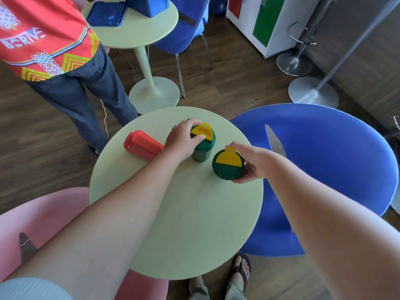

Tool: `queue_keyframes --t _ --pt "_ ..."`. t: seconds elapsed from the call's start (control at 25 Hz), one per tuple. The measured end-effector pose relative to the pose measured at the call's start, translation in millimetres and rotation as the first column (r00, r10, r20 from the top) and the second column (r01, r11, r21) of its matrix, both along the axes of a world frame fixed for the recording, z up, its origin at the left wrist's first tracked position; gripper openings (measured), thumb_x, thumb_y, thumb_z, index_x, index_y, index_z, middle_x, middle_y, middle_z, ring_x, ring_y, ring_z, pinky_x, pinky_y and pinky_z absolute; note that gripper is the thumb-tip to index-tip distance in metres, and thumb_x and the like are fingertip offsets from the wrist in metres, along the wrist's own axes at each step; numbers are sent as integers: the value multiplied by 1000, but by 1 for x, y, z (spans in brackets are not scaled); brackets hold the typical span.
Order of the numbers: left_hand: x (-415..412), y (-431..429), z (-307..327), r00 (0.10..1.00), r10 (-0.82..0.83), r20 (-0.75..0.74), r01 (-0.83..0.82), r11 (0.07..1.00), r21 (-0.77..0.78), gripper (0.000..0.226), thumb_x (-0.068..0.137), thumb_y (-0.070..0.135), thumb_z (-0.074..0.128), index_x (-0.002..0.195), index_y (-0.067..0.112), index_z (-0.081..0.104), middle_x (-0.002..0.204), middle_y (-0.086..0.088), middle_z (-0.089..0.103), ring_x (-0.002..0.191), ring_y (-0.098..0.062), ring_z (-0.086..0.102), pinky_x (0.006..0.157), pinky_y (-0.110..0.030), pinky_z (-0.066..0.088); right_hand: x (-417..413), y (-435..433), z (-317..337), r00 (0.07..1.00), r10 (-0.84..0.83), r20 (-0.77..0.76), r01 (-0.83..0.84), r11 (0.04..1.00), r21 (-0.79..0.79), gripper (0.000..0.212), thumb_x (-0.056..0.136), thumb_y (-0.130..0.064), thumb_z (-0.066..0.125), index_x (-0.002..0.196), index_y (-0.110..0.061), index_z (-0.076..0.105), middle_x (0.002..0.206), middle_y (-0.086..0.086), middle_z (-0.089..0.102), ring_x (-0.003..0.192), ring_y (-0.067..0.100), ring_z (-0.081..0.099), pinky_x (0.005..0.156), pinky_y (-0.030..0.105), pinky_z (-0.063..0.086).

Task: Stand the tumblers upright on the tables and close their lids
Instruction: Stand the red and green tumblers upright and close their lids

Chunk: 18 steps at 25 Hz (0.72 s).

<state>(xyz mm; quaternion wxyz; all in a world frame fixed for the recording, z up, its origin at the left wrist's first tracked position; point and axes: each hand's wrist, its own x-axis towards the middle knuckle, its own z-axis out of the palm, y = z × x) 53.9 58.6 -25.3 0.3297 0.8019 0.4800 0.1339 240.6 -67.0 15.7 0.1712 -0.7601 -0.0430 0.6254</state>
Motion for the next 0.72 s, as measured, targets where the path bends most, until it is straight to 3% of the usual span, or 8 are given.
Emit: queue_keyframes --t 0.24,0.36,0.44,0.52,0.6,0.72 --pt "0 1 -4 1000 3 27 -3 1000 4 47 89 35 73 135 26 64 137 -1 68 124 -29 61 102 -40 49 21 7 -14 996 15 -93 -24 996 -91 87 82 -69 63 141 -7 51 117 31 74 87 42 80 55 39 66" --pt "-1 1 -5 999 5 35 -5 1000 1 47 89 35 72 135 27 64 136 -1 68 124 -29 61 103 -41 49 26 9 -10 993 66 -97 -74 994 -85 100 80 -72 65 149 -3 44 121 32 72 92 42 79 55 41 66" --pt "-1 0 -4 999 0 32 0 1000 -12 49 88 36 72 135 27 63 136 -1 68 124 -30 61 103 -43 49 27 9 -2 992 107 -64 -112 990 -84 107 80 -76 63 154 -3 38 123 34 70 86 43 79 59 44 67" --pt "-2 0 2 999 -5 33 6 1000 -27 51 90 37 71 138 25 62 137 -3 66 125 -30 60 104 -42 48 26 11 9 984 179 23 -177 980 -86 110 80 -80 59 157 -7 35 130 36 65 81 45 78 65 45 66" --pt "-12 2 11 997 31 73 -29 999 -25 51 92 39 70 140 22 62 137 -6 66 126 -28 59 106 -41 47 27 12 17 934 295 202 -292 955 -44 108 78 -82 59 159 -15 35 141 31 60 89 46 74 74 48 64" --pt "-58 15 15 972 229 57 -235 963 130 48 90 43 68 134 23 66 136 -7 64 129 -30 55 107 -42 45 23 10 20 674 486 556 -615 787 57 96 77 -73 70 156 -28 40 151 11 54 117 37 66 91 49 61"
